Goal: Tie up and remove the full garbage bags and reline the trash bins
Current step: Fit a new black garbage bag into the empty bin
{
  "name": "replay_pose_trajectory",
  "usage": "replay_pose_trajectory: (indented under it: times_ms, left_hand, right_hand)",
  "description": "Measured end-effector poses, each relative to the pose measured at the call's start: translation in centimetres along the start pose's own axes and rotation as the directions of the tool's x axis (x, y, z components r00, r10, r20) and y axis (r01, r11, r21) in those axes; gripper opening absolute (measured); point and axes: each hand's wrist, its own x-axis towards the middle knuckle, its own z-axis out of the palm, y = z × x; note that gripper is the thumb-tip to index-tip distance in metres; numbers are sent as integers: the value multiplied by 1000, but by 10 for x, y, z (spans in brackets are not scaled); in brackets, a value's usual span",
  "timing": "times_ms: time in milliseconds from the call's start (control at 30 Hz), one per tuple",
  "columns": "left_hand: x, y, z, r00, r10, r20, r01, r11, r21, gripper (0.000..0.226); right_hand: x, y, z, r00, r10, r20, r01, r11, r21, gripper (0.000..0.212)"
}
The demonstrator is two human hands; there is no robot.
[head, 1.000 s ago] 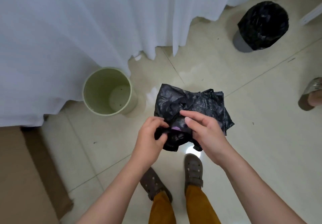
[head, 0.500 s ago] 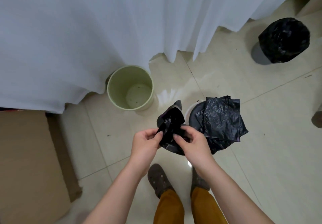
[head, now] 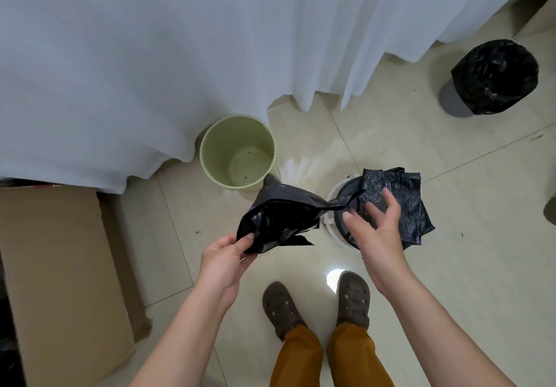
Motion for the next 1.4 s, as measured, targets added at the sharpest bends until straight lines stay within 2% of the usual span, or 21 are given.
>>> replay_pose_trajectory:
  times_ms: [100, 200, 267, 367, 467, 533, 633, 733, 833, 933, 1100, 1200, 1300, 1333, 1400]
  left_hand:
    - [-5, -4, 4, 998, -12, 63, 8, 998, 57, 10]
    - [-12, -8, 12, 987, 8, 162, -36, 985, 169, 31]
    - [-17, -9, 15, 966, -4, 259, -73, 955, 289, 38]
    - [-22, -11, 17, 912, -72, 403, -126, 888, 443, 21]
    - [-25, -12, 14, 882, -111, 459, -114, 893, 436, 9]
    - [-24, -13, 13, 885, -134, 445, -34, 937, 349, 16]
    - [-22, -12, 12, 936, -133, 327, 66, 975, 210, 20]
    - [-17, -11, 7, 977, -86, 195, 48, 980, 193, 19]
    - [-12, -8, 2, 993, -51, 102, 31, 982, 188, 22]
    - [-9, -6, -1, 999, -31, 20, 26, 976, 215, 20]
    - [-4, -4, -4, 976, 55, -211, -23, 988, 150, 21]
    - [-2, -2, -6, 985, 32, -167, -8, 989, 145, 20]
    - [-7, -5, -4, 1000, 2, 2, -3, 963, 270, 14]
    - [-9, -6, -2, 999, -3, 50, -13, 949, 315, 12]
    - [-14, -8, 2, 994, -4, 106, -36, 926, 376, 14]
  right_hand:
    - [-12, 0, 11, 994, -20, 104, 36, 988, -151, 81]
    - [-21, 7, 24, 955, 38, 293, 32, 972, -231, 71]
    - [-26, 12, 30, 931, 43, 362, 70, 953, -294, 81]
    - [-28, 16, 35, 915, 4, 403, 131, 943, -306, 98]
    - [-25, 19, 33, 943, -59, 327, 171, 930, -325, 95]
    - [-22, 19, 29, 960, -79, 269, 170, 927, -333, 90]
    - [-18, 20, 21, 974, -60, 218, 130, 936, -326, 82]
    - [-17, 21, 15, 987, -55, 149, 100, 945, -312, 78]
    - [-16, 23, 10, 997, -48, 64, 64, 961, -270, 84]
    - [-15, 24, 8, 997, -71, -17, 62, 947, -314, 84]
    - [-7, 24, 0, 955, -163, -247, 62, 927, -371, 47]
    - [-1, 21, -5, 966, -123, -229, 4, 888, -460, 30]
    - [-1, 16, -2, 985, -56, -161, -78, 690, -720, 44]
    - [-4, 13, 0, 985, -89, -145, -51, 657, -752, 46]
    - [-10, 7, 5, 981, -188, -50, 88, 660, -746, 36]
